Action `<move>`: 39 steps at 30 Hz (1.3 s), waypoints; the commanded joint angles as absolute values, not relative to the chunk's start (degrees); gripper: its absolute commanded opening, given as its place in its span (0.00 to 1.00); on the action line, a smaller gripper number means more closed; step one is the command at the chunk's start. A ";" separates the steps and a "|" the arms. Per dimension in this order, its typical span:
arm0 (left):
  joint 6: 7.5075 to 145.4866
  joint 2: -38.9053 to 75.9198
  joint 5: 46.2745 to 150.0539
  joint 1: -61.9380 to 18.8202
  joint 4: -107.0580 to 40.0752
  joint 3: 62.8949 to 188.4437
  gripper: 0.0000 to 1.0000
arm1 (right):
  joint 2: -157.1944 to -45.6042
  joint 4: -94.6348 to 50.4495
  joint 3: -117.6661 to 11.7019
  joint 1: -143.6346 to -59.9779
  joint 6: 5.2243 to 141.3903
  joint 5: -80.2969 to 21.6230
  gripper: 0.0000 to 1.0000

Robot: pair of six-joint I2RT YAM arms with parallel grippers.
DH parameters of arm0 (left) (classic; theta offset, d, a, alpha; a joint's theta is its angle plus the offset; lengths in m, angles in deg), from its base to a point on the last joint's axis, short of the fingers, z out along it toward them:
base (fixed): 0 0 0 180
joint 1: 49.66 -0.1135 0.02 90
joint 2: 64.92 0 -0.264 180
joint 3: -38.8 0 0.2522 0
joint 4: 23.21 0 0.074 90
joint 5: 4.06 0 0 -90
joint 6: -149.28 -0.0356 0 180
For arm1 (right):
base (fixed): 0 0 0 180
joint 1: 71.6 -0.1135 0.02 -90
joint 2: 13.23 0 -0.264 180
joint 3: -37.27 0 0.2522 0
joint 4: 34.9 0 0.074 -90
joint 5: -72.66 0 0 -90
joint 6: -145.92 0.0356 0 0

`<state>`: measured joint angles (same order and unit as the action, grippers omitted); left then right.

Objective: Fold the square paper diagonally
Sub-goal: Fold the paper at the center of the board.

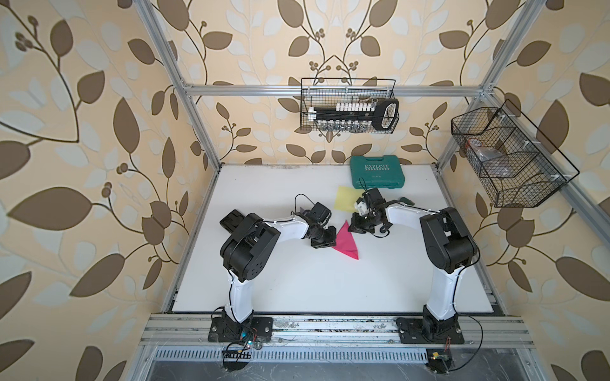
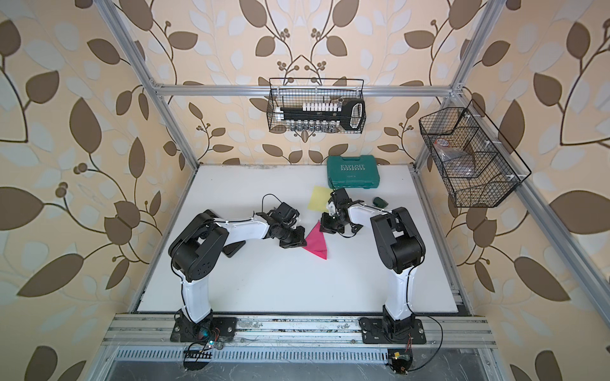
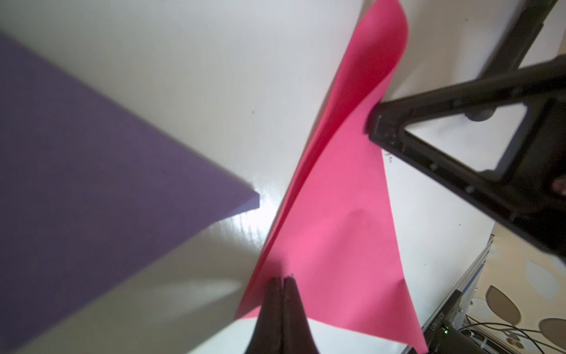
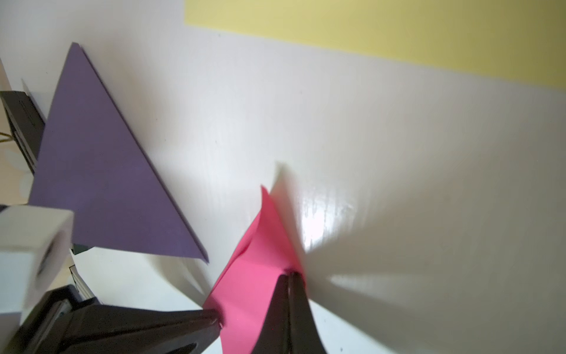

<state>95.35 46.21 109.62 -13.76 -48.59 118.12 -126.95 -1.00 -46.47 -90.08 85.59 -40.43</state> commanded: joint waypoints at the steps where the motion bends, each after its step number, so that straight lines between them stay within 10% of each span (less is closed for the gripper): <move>1: 94.11 48.81 106.77 -14.23 -54.49 115.62 0.00 | -129.48 -0.76 -47.43 -88.73 86.22 -36.85 0.00; 39: 92.76 49.34 107.29 -14.14 -55.24 115.12 0.00 | -134.90 -8.66 -48.23 -87.65 92.42 -43.59 0.00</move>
